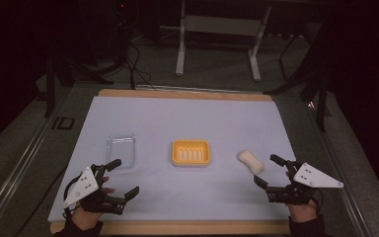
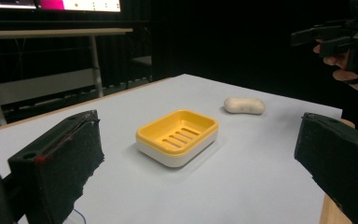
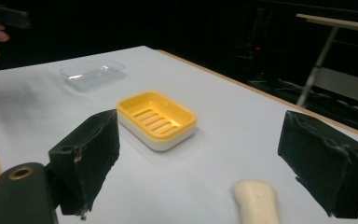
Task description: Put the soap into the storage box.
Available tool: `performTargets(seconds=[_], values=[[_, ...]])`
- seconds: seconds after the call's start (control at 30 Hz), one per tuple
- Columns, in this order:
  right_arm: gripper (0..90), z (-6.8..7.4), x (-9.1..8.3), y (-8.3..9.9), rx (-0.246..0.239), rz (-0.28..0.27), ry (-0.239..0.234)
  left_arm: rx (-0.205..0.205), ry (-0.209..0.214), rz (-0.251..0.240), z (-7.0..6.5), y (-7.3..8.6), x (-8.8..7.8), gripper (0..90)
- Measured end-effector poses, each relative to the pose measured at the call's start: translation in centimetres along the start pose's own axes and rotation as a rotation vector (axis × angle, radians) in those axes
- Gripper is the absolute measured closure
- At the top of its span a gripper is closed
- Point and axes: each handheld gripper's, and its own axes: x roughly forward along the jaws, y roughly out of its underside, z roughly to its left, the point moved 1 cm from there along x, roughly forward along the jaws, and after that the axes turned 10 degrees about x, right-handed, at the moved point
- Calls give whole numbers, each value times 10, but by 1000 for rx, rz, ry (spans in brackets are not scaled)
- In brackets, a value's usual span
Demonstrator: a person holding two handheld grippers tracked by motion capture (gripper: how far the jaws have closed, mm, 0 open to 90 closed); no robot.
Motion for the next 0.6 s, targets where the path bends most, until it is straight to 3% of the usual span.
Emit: performTargets(seconds=[0.2,0.23,0.3,0.37,0.4,0.47,0.5,0.6], values=[[118,2,2,0,-23,16,-17,11,-1,10,0,0,-1,11],[105,-1,3,0,5,31,-34,11,-4,11,0,1,-2,11],[105,-4,4,0,14,51,-40,12,-15,11,1,1,-3,11],[105,-6,4,1,12,56,-58,12,-17,12,2,1,-3,11],[107,-10,5,3,-14,77,-94,16,-16,18,1,2,-3,12],[107,-12,5,3,-17,78,-100,18,-13,21,1,3,-3,12],[107,-20,3,5,-2,87,-102,12,-7,31,2,5,-4,12],[126,-26,0,6,16,90,-123,8,-8,24,3,6,-4,11]])
